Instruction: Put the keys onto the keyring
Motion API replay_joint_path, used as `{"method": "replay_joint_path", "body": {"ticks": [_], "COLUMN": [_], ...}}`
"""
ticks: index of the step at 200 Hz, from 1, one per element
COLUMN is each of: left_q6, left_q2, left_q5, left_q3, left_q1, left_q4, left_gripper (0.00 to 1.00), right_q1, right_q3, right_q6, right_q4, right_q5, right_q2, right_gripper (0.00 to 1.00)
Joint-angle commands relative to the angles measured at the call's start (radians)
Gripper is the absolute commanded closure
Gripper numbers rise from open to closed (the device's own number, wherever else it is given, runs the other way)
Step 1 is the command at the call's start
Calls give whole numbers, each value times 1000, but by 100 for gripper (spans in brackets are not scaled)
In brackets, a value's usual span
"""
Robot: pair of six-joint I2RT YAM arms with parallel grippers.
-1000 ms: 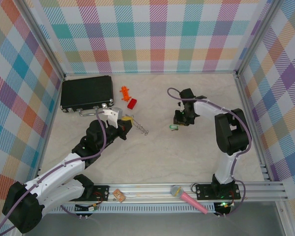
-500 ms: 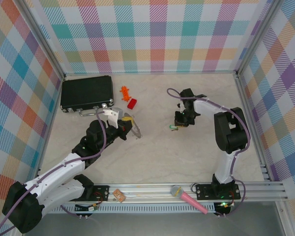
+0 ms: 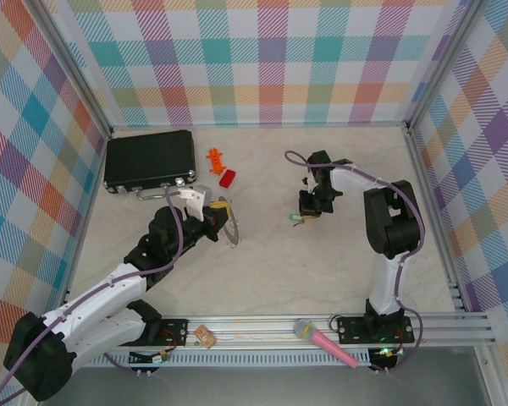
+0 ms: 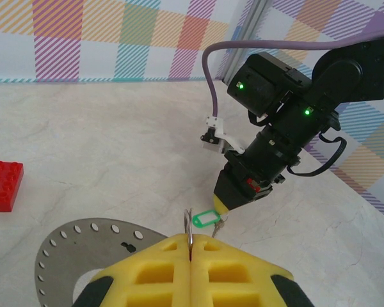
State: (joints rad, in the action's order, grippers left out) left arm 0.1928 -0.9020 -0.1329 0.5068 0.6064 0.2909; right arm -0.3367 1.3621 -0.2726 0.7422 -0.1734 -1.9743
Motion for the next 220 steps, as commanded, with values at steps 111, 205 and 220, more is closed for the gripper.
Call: {"method": "replay_joint_path", "body": {"ticks": [111, 205, 220], "left_q6": [-3, -2, -1], "left_q2": [15, 19, 17], "left_q5": [-11, -10, -10], "left_q3": [6, 4, 5], "left_q1": [7, 9, 9], "left_q4": [50, 48, 48], "left_gripper": [100, 100, 100], "right_q1": [-1, -54, -69], "right_q3": [-144, -287, -298], "right_q6": [-57, -128, -133], "right_q4": [-232, -357, -339], "right_q5": [-19, -1, 1], "right_q2": [316, 336, 357], "right_gripper": [100, 100, 100]}}
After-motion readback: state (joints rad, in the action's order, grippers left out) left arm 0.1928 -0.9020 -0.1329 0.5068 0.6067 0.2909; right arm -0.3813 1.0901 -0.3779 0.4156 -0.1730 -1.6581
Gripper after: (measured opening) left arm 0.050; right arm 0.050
